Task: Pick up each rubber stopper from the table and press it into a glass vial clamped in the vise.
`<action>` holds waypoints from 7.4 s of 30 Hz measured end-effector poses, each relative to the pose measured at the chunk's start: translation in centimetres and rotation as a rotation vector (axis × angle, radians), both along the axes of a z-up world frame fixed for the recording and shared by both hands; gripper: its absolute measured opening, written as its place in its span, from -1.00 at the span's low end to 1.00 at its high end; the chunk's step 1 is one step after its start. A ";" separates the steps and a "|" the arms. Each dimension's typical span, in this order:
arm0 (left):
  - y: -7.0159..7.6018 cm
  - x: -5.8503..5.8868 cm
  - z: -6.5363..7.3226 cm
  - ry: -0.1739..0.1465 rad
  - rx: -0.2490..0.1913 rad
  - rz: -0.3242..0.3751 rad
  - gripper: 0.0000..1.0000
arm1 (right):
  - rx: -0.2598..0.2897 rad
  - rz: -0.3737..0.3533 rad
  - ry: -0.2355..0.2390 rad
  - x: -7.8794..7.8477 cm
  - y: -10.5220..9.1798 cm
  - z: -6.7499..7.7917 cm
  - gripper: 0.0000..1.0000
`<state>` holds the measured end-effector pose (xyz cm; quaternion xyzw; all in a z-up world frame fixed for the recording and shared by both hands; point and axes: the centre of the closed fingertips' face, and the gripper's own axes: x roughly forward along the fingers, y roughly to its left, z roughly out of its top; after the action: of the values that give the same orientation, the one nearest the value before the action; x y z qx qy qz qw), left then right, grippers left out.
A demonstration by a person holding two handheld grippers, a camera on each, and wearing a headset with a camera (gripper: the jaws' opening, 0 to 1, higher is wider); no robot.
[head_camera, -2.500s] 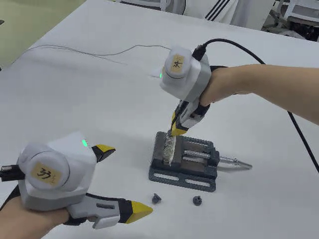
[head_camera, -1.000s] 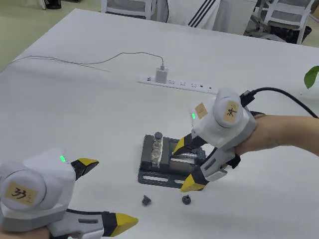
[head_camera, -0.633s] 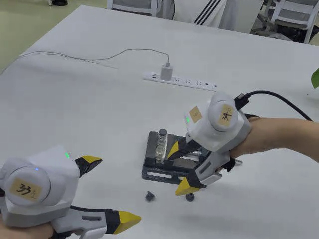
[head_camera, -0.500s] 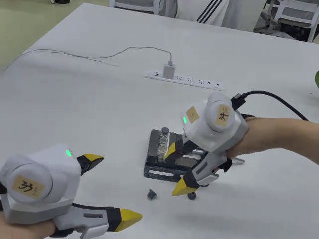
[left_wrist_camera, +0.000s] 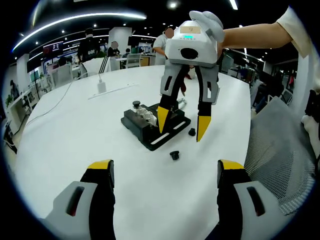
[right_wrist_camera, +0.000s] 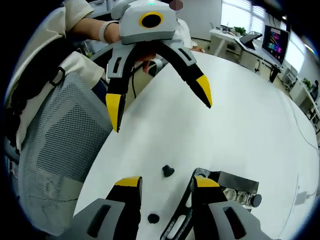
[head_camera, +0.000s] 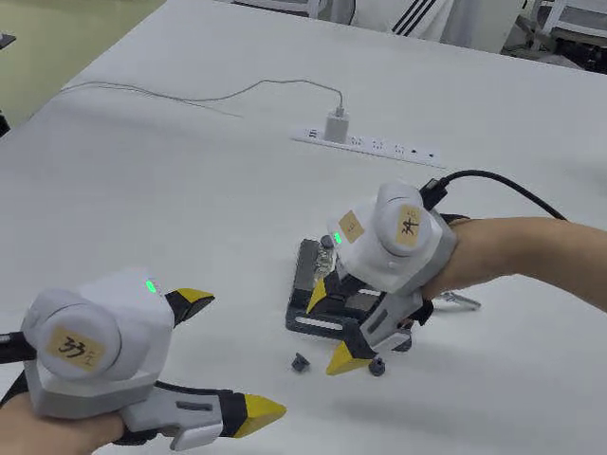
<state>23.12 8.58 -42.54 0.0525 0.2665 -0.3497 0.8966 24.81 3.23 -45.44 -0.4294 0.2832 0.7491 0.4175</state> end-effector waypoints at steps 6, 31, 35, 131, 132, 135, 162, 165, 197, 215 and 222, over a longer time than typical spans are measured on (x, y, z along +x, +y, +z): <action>0.2 -0.1 -0.1 0.005 -0.005 0.010 0.66 | -0.028 0.078 -0.009 -0.5 0.2 -0.9 -0.35; 0.6 -0.1 -0.9 0.028 -0.017 0.027 0.66 | -0.071 0.193 -0.030 -0.3 1.2 -3.0 -0.75; 0.6 -0.1 -1.0 0.030 -0.019 0.028 0.66 | -0.077 0.197 -0.023 -0.4 1.1 -3.0 -0.80; -11.1 -0.9 -1.8 0.294 -0.132 -0.361 -0.84 | 0.076 -0.144 -0.210 -3.4 -5.3 1.0 -0.86; -11.1 -1.0 -1.8 0.299 -0.131 -0.364 -0.85 | 0.074 -0.138 -0.213 -3.4 -5.3 1.0 -0.87; -11.2 -1.1 -1.8 0.305 -0.132 -0.368 -0.86 | 0.079 -0.124 -0.217 -3.5 -5.1 1.0 -0.87; -10.8 -1.5 -1.5 0.360 -0.200 -0.328 -0.89 | 0.092 -0.045 -0.281 -4.0 -4.7 1.5 -0.87; -10.9 -1.4 -1.2 0.364 -0.215 -0.322 -0.89 | 0.100 -0.047 -0.293 -3.9 -4.7 1.8 -0.87; -11.5 -2.0 -1.3 0.381 -0.228 -0.332 -0.91 | 0.114 -0.090 -0.257 -3.6 -5.3 2.9 -0.67; -9.4 0.6 1.4 -0.001 -0.113 -0.333 -0.90 | 0.189 -0.394 0.024 -3.5 -4.7 4.9 -0.69; -9.8 -0.1 1.4 -0.087 -0.024 -0.415 -0.90 | 0.201 -0.418 0.023 -2.9 -4.2 5.1 -0.70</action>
<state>23.00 -1.24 -41.18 0.1105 0.2070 -0.5275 0.8165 21.93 -1.01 -40.30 -0.3090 0.2947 0.6758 0.6008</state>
